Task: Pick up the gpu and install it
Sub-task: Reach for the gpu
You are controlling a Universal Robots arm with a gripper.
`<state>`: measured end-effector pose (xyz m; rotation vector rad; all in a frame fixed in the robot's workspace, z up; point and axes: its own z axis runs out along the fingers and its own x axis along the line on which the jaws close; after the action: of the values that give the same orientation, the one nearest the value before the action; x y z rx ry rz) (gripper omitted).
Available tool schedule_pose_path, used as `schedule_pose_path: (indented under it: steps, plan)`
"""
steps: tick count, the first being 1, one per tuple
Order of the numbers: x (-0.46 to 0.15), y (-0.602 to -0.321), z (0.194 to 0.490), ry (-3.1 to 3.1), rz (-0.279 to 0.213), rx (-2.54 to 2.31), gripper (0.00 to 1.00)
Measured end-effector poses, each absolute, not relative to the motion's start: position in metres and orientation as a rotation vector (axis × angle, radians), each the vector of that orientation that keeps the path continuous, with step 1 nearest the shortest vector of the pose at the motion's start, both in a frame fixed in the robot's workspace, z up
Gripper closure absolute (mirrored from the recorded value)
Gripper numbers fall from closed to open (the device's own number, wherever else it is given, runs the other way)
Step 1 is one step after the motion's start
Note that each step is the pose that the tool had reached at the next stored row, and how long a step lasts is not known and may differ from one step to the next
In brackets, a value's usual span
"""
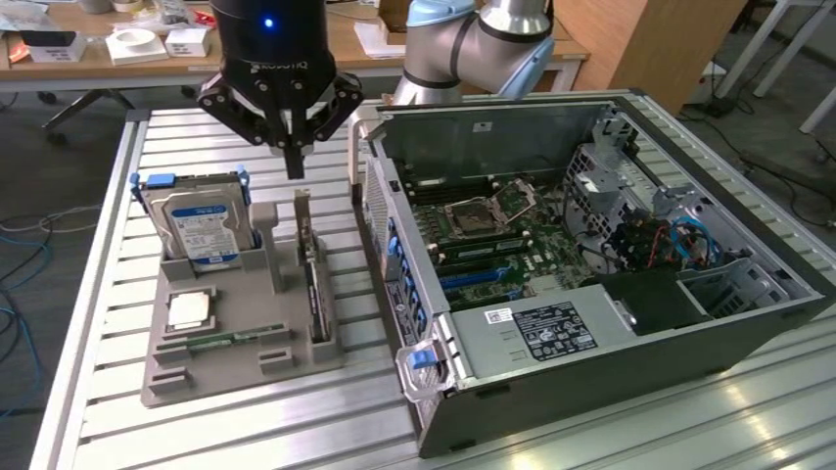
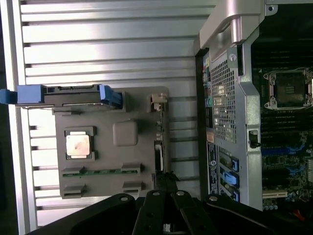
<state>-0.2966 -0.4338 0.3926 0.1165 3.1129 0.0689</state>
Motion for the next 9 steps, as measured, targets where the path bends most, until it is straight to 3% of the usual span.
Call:
schedule_pose_path:
  steps: [9]
  plan:
    - [-0.298,-0.446,0.393,3.113,0.069,0.117,0.9]
